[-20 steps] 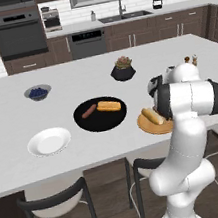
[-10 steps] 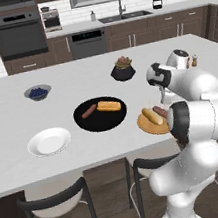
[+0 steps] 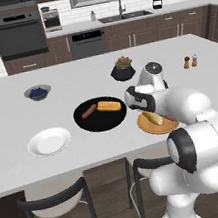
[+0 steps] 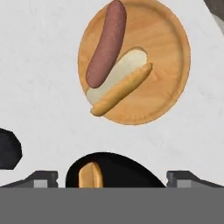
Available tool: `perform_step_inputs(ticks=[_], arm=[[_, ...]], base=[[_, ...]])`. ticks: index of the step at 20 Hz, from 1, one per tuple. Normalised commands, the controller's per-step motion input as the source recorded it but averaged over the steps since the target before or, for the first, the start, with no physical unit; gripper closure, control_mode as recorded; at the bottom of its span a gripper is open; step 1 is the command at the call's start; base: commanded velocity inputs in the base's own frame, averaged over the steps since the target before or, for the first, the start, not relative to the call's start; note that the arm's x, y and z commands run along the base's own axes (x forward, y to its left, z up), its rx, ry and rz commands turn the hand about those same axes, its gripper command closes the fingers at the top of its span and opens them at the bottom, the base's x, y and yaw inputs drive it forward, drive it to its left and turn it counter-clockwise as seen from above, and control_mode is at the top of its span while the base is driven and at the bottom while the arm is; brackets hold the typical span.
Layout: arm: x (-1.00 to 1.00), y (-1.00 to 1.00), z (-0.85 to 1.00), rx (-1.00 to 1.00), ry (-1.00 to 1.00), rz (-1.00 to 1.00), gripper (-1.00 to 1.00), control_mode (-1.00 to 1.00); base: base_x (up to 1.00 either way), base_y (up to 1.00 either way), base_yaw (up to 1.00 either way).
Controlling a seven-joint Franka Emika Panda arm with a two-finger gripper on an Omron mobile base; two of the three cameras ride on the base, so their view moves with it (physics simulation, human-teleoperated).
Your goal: Place one bun and one sausage from the bowl on each plate.
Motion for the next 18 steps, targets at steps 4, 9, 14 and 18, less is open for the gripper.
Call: perform_step_inputs(ticks=[4, 9, 14, 18], arm=[[0.93, 1.0, 0.42, -0.28, -0.14, -0.55, -1.0, -1.0], [0.62, 0.67, 0.06, -0.09, 0.0, -0.31, -1.0, -1.0], [-0.01, 0.13, 0.0, 0.0, 0.0, 0.0, -1.0, -1.0], [0.0, 0.0, 0.19, 0.0, 0.08, 0.56, -1.0, -1.0]], base=[[0.0, 0.0, 0.0], [0.0, 0.0, 0.0], [0.0, 0.0, 0.0], [0.0, 0.0, 0.0]])
